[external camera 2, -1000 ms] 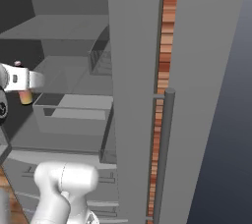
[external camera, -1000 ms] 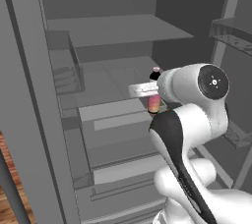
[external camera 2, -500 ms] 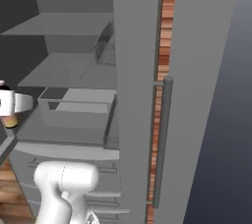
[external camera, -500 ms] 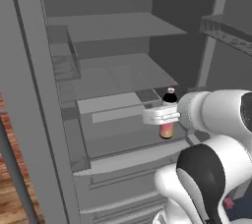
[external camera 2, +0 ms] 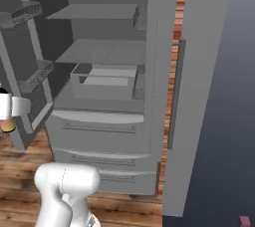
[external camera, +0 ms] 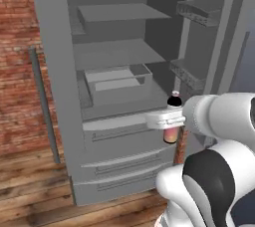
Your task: Open the fridge, grab two sodas, and place both sodas inside the bowl with ice on the dining counter.
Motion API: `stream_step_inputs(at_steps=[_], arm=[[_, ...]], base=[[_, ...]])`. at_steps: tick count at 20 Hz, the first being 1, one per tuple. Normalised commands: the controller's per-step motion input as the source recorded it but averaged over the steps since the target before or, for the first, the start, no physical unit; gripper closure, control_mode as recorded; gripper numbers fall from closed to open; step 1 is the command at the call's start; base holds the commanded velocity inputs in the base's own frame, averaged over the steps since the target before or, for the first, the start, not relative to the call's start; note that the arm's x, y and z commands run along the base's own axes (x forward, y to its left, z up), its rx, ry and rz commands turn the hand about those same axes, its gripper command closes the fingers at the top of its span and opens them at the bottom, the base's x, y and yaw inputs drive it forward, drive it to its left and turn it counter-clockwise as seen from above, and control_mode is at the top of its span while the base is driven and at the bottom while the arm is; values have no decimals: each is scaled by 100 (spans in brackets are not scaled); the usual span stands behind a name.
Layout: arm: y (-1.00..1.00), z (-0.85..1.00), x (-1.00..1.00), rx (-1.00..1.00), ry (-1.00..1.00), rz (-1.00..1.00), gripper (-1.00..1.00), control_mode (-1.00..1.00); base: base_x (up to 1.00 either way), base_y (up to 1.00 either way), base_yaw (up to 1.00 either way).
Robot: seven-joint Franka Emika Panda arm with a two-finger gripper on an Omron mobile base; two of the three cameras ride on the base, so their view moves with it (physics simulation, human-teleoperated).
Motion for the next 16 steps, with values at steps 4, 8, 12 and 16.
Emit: stream_step_inputs(at_steps=[4, 8, 12, 16], arm=[[0, 0, 0, 0, 0, 0, 100, 100], [0, 0, 0, 0, 0, 0, 100, 100], [0, 0, 0, 0, 0, 0, 100, 100], [0, 0, 0, 0, 0, 0, 100, 100]], base=[[-75, 74, 18], [-29, 90, 38], [-16, 86, 45], [-11, 76, 49]])
